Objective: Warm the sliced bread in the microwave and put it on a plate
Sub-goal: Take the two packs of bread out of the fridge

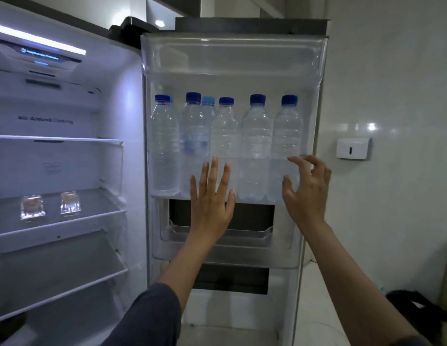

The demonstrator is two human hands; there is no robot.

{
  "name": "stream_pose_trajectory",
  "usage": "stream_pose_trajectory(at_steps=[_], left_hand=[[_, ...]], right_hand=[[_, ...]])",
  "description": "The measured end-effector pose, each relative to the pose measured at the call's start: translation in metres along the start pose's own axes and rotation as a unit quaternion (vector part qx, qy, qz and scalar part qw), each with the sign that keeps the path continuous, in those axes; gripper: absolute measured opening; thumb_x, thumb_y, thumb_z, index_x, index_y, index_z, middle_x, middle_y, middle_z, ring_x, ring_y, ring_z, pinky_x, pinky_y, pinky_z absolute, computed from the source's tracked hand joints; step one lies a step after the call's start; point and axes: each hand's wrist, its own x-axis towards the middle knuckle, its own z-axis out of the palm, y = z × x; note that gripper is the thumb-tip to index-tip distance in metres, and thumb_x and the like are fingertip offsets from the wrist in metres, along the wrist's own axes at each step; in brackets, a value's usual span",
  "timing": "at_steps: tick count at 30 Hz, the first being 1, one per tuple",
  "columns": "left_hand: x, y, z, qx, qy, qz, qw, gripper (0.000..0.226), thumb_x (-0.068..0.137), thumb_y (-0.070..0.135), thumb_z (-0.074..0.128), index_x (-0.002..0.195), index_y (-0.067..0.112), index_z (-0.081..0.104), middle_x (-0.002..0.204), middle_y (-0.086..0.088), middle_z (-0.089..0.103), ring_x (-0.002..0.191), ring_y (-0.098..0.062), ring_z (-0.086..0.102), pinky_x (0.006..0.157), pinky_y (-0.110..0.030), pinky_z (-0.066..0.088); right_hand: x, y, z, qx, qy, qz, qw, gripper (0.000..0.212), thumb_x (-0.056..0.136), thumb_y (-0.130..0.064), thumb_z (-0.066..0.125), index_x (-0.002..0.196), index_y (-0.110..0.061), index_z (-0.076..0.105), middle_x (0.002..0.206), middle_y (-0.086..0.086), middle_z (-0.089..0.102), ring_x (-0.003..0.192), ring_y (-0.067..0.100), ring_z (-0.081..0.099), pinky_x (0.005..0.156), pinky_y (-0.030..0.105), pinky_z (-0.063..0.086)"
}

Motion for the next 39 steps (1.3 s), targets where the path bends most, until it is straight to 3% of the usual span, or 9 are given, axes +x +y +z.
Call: stream_pose_trajectory(at_steps=[7, 12, 18, 23, 26, 28, 31, 35, 39], left_hand=[[0.003, 0.006, 0.008, 0.021, -0.008, -0.012, 1.0, 0.06, 0.094, 0.039, 0.033, 0.148, 0.022, 0.013, 0.156, -0.003, 0.0, 0.145, -0.02, -0.003, 0.116, -0.047, 0.002], [-0.003, -0.005, -0.003, 0.031, -0.001, -0.007, 1.0, 0.057, 0.092, 0.039, 0.035, 0.145, 0.021, 0.022, 0.155, -0.008, 0.02, 0.143, -0.019, 0.009, 0.115, -0.044, 0.012], [-0.038, -0.051, -0.034, 0.069, -0.026, -0.064, 0.995, 0.054, 0.094, 0.033, 0.034, 0.145, 0.019, 0.026, 0.154, -0.006, 0.025, 0.142, -0.018, 0.016, 0.113, -0.041, 0.02], [-0.059, -0.125, -0.081, 0.106, -0.025, -0.139, 0.984, 0.055, 0.093, 0.033, 0.029, 0.145, 0.016, 0.026, 0.153, -0.003, 0.027, 0.141, -0.013, 0.018, 0.112, -0.032, 0.019], [-0.07, -0.185, -0.111, 0.131, -0.029, -0.172, 0.976, 0.057, 0.092, 0.037, 0.026, 0.144, 0.015, 0.027, 0.152, -0.002, 0.031, 0.141, -0.014, 0.022, 0.111, -0.031, 0.022], [-0.075, -0.234, -0.128, 0.149, -0.033, -0.197, 0.969, 0.058, 0.091, 0.037, 0.027, 0.145, 0.015, 0.027, 0.151, -0.002, 0.031, 0.141, -0.017, 0.025, 0.111, -0.032, 0.024], [-0.078, -0.303, -0.145, 0.16, -0.039, -0.235, 0.958, 0.059, 0.089, 0.035, 0.032, 0.145, 0.016, 0.026, 0.151, -0.002, 0.032, 0.14, -0.017, 0.027, 0.111, -0.035, 0.026], [-0.078, -0.4, -0.149, 0.171, -0.064, -0.269, 0.946, 0.057, 0.093, 0.034, 0.034, 0.145, 0.015, 0.025, 0.151, -0.003, 0.03, 0.14, -0.017, 0.026, 0.113, -0.031, 0.021], [-0.08, -0.471, -0.132, 0.14, -0.092, -0.307, 0.937, 0.055, 0.095, 0.026, 0.043, 0.145, 0.014, 0.023, 0.147, -0.006, 0.036, 0.135, -0.02, 0.031, 0.109, -0.028, 0.023]], right_hand=[[-0.001, 0.018, 0.01, 0.036, 0.003, -0.015, 0.999, 0.042, 0.083, -0.022, 0.054, 0.124, -0.016, 0.051, 0.131, 0.015, 0.043, 0.125, 0.031, 0.037, 0.1, 0.048, 0.043], [-0.032, 0.015, 0.025, 0.074, 0.017, -0.052, 0.996, 0.047, 0.087, -0.018, 0.049, 0.133, -0.015, 0.043, 0.143, 0.009, 0.029, 0.138, 0.026, 0.023, 0.113, 0.043, 0.026], [-0.096, -0.056, 0.067, 0.263, -0.055, -0.088, 0.959, 0.041, 0.087, -0.009, 0.046, 0.128, -0.01, 0.05, 0.141, 0.003, 0.033, 0.138, 0.013, 0.027, 0.115, 0.027, 0.025], [-0.124, -0.138, 0.119, 0.36, -0.129, -0.112, 0.917, 0.042, 0.088, -0.014, 0.043, 0.13, -0.012, 0.048, 0.137, -0.001, 0.039, 0.133, 0.012, 0.035, 0.11, 0.028, 0.034], [-0.142, -0.192, 0.164, 0.391, -0.169, -0.123, 0.896, 0.041, 0.088, -0.014, 0.043, 0.129, -0.016, 0.048, 0.135, 0.002, 0.049, 0.131, 0.012, 0.038, 0.111, 0.025, 0.032], [-0.155, -0.227, 0.202, 0.409, -0.189, -0.122, 0.885, 0.043, 0.086, -0.006, 0.048, 0.128, -0.016, 0.05, 0.132, 0.003, 0.052, 0.129, 0.009, 0.039, 0.111, 0.016, 0.028], [-0.167, -0.268, 0.261, 0.425, -0.212, -0.114, 0.872, 0.048, 0.08, 0.004, 0.05, 0.123, -0.015, 0.056, 0.128, 0.0, 0.055, 0.125, 0.008, 0.043, 0.108, 0.015, 0.031], [-0.17, -0.32, 0.356, 0.422, -0.247, -0.047, 0.871, 0.043, 0.078, 0.0, 0.046, 0.117, -0.01, 0.062, 0.123, 0.004, 0.059, 0.119, 0.012, 0.048, 0.103, 0.01, 0.029], [-0.172, -0.344, 0.444, 0.387, -0.305, 0.01, 0.87, 0.042, 0.08, 0.005, 0.051, 0.118, -0.009, 0.062, 0.122, 0.006, 0.059, 0.117, 0.022, 0.052, 0.1, 0.02, 0.033]])
